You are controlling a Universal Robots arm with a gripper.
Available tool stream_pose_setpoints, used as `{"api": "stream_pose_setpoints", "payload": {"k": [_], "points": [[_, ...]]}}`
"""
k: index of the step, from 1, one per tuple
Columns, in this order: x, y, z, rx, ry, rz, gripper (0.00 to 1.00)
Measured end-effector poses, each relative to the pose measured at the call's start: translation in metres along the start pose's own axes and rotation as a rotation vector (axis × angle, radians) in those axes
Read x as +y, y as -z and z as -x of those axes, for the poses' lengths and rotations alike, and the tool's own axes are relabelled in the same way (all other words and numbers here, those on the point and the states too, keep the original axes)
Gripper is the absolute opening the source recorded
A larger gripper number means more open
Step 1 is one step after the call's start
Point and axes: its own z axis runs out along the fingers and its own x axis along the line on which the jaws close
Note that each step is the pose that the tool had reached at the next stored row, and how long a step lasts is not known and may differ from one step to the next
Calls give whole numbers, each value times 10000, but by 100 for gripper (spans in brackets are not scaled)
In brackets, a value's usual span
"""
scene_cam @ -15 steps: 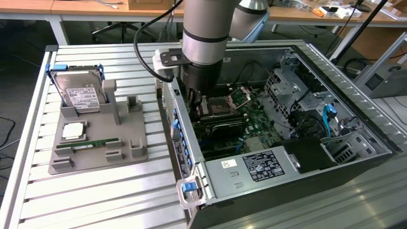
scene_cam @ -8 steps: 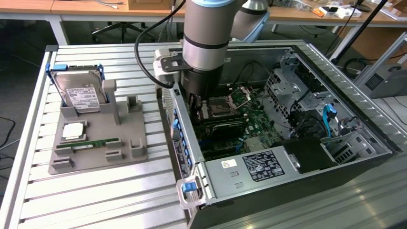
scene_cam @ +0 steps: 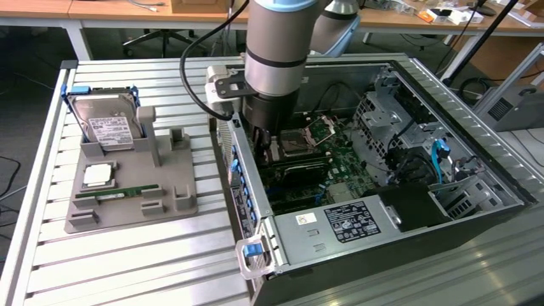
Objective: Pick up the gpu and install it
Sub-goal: 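Press down on the gpu until it lock into place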
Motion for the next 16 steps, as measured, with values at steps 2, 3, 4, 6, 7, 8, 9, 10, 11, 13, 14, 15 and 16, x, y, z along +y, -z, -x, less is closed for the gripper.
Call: {"api": "stream_pose_setpoints", "payload": {"k": [2, 3, 4, 6, 7, 8, 9, 10, 11, 13, 14, 15, 16], "points": [[1, -1, -13, 0, -3, 0, 11], [1, 0, -18, 1, -2, 0, 11], [0, -1, -29, 0, -1, 0, 11], [1, -1, -38, 0, -3, 0, 11], [0, -2, -45, 0, -2, 0, 11], [0, -2, -52, 0, -2, 0, 11], [1, -2, -54, -1, -3, 0, 11], [1, -2, -54, -1, -3, 0, 11], [0, -2, -54, 0, -3, 0, 11], [0, -2, -56, 0, -2, 0, 11], [0, -3, -63, -2, -1, 0, 11], [0, -3, -76, 1, -1, 0, 11], [0, -3, -77, 1, -2, 0, 11]]}}
